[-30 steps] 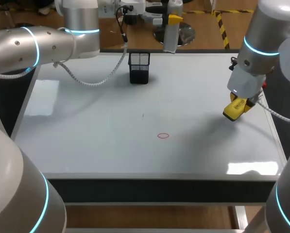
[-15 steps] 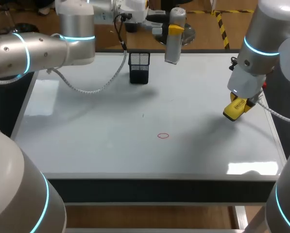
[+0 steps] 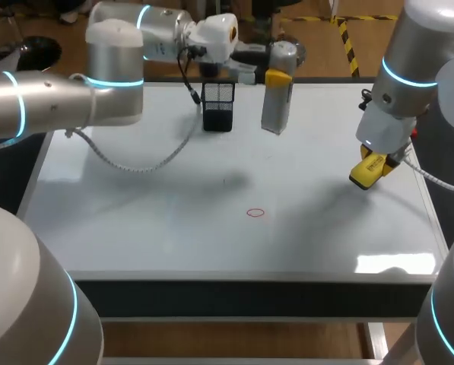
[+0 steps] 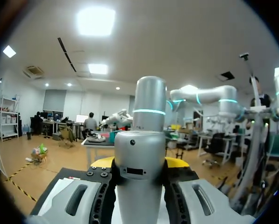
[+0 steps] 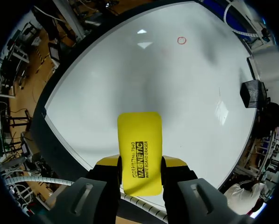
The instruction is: Pick up the inspection probe, press it on each red-marked spot on the whiteboard one by one, put down the probe, pick up the eraser, and wipe off all the red marks.
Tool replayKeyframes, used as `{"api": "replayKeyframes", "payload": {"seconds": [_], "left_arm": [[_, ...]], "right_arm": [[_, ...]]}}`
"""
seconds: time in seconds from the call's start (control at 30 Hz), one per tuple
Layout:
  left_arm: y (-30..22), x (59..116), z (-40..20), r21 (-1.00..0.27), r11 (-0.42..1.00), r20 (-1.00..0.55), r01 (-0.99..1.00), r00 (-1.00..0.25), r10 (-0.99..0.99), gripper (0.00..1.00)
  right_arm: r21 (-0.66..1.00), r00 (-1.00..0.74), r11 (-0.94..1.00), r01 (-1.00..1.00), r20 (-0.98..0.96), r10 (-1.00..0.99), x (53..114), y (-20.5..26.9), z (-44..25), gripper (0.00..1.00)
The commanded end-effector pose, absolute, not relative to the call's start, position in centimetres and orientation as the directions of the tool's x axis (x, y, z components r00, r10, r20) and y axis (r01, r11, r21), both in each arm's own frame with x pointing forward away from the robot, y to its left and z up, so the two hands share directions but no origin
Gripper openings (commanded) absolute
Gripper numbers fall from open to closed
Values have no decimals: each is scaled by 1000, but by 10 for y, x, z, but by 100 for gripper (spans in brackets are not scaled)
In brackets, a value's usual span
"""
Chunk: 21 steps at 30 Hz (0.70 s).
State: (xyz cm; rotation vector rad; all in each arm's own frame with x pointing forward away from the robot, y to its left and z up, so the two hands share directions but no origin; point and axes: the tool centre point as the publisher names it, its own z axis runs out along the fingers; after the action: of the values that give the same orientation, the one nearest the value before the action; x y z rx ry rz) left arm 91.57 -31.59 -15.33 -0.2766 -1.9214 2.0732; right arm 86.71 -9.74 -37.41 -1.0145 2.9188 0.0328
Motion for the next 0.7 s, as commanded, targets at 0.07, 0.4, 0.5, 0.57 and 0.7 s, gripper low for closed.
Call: {"api": "replayKeyframes", "payload": {"seconds": [0.07,0.4,0.5,0.57,0.7], "left_arm": [[-313,876,-156,-993,-62,74,-101,-936,344,0],[-303,822,-178,-993,-49,79,-105,-924,373,0],[-298,814,-183,-995,-49,63,-89,-918,391,0],[-295,811,-188,-995,-50,63,-91,-912,405,0],[-292,806,-197,-995,-46,57,-86,-897,439,0]], "right_arm": [[2,-782,783,-621,-53,-621,868,-98,-374,0],[2,-782,783,-621,-53,-621,868,-98,-374,0],[2,-782,783,-621,-53,-621,868,-98,-374,0],[2,-782,783,-621,-53,-621,868,-98,-374,0],[2,-782,783,-621,-53,-621,868,-98,-374,0]]}}
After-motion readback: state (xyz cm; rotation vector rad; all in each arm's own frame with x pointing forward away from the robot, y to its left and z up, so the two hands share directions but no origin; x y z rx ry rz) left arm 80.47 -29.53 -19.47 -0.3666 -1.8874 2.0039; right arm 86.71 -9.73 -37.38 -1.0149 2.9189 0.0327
